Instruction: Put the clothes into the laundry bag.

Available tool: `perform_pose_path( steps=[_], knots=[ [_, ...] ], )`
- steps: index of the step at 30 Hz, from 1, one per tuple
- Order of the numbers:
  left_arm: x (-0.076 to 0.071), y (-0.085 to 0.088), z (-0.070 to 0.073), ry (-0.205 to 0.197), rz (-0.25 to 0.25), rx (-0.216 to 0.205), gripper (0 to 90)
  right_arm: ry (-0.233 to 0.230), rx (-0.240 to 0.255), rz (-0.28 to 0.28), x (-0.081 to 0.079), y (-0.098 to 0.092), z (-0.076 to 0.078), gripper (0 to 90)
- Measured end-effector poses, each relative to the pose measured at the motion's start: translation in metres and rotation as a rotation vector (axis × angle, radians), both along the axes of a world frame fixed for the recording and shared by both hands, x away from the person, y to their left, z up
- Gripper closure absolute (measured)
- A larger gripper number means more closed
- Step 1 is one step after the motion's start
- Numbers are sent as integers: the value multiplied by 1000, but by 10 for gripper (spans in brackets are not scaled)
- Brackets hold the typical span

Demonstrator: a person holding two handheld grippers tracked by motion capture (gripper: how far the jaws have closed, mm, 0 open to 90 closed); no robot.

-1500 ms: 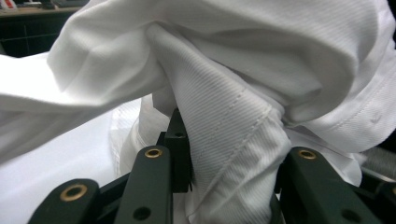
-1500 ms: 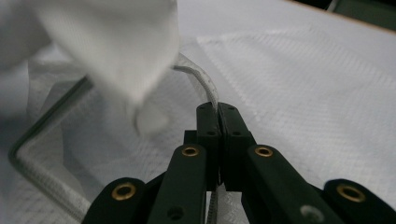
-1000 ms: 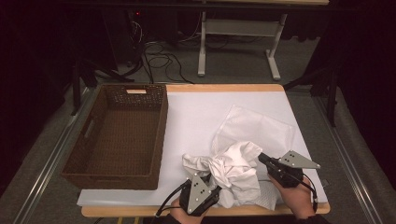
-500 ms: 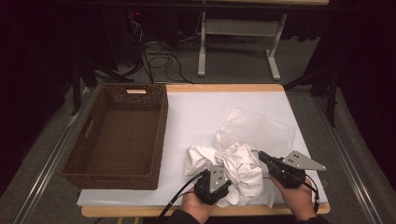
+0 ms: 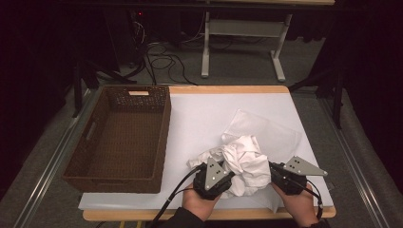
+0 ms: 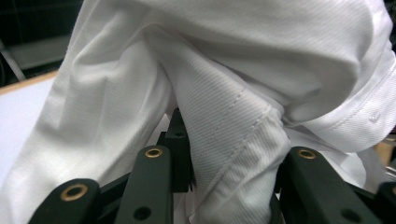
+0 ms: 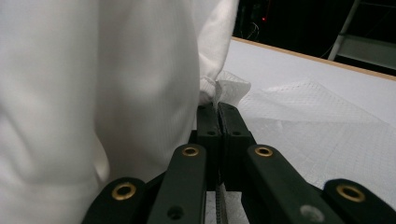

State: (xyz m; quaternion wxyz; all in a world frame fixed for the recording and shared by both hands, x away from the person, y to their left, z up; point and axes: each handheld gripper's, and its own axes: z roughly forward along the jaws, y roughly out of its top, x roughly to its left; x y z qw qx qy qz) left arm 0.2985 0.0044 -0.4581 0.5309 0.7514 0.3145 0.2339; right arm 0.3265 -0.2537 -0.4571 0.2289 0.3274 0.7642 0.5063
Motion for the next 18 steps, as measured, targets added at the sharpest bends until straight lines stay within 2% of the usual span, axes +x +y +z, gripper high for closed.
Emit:
perform_pose_path(
  steps=[2, 4, 7, 9, 13, 15, 18],
  knots=[
    [0, -8, -10, -14, 7, 27, 652, 5, 6, -5, 0, -1, 0, 900],
    [0, -18, -20, -22, 3, 90, 652, 4, 9, -12, 0, -2, 0, 900],
    [3, -32, -33, 20, -35, 173, 655, 3, 19, -21, 1, -5, 2, 900],
    [8, -39, -38, 55, -48, 207, 655, 2, 29, -27, 1, -8, 4, 900],
    [23, -41, -42, 160, -61, 180, 656, -4, 58, -27, 0, -12, 8, 900],
    [33, -41, -45, 240, -80, 181, 655, -18, 59, -22, -2, -12, 11, 900],
    [38, -40, -45, 288, -91, 175, 654, -24, 57, -8, -4, -10, 13, 900]
  ],
)
